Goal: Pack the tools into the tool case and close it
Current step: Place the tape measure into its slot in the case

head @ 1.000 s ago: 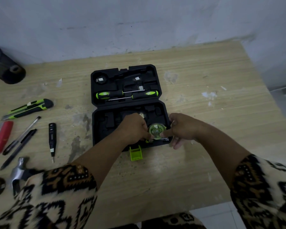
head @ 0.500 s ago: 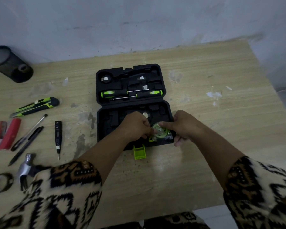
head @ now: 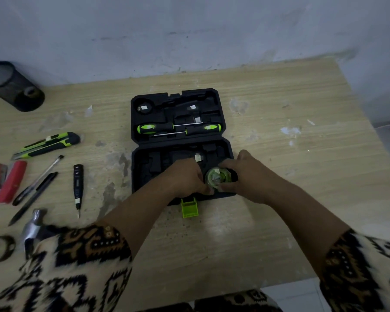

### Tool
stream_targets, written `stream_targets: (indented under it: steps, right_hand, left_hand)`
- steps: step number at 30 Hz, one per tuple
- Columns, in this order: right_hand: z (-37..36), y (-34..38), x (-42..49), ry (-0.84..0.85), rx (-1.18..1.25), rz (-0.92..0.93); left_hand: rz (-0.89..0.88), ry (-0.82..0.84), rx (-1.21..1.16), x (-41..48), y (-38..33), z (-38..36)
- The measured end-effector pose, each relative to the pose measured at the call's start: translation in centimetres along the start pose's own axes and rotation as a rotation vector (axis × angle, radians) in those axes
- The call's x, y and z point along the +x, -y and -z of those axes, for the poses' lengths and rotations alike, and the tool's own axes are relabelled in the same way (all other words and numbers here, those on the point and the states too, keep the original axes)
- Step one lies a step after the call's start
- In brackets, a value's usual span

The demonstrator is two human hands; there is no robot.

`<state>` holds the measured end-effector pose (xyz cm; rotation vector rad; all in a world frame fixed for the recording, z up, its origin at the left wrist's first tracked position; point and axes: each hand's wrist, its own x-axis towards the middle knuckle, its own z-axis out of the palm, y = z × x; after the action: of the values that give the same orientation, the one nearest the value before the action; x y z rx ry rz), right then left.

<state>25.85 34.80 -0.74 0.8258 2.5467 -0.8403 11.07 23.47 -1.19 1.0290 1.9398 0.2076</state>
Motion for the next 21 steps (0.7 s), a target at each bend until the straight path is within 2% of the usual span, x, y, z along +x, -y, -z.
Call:
stream_targets:
  steps: [3,8,12,17,21]
  right_hand:
    - [-0.8,0.0,-0.1,-0.054,-0.028,0.038]
    - [-1.3,0.4,-0.5,-0.091,-0.056,0.169]
    - [-1.3,0.5,-0.5,-0.085,-0.027,0.188]
    - [-1.1,0.8,-0.3,-0.062,-0.133,0.207]
    - [-0.8,0.7,-0.8,-0.122,-0.146,0.238]
  left_hand:
    - [0.017,0.065,0.091,-0.1,-0.3,-0.4]
    - [0.032,0.030,0.121,0.2,-0.1,-0.6]
    - [0.084,-0.022,0.066,0.3,-0.1,-1.0]
    - [0.127,-0.013,-0.009,0.5,-0.4,-1.3]
    - [0.104,-0.059,-0.177,-0.2,-0.4,-0.9]
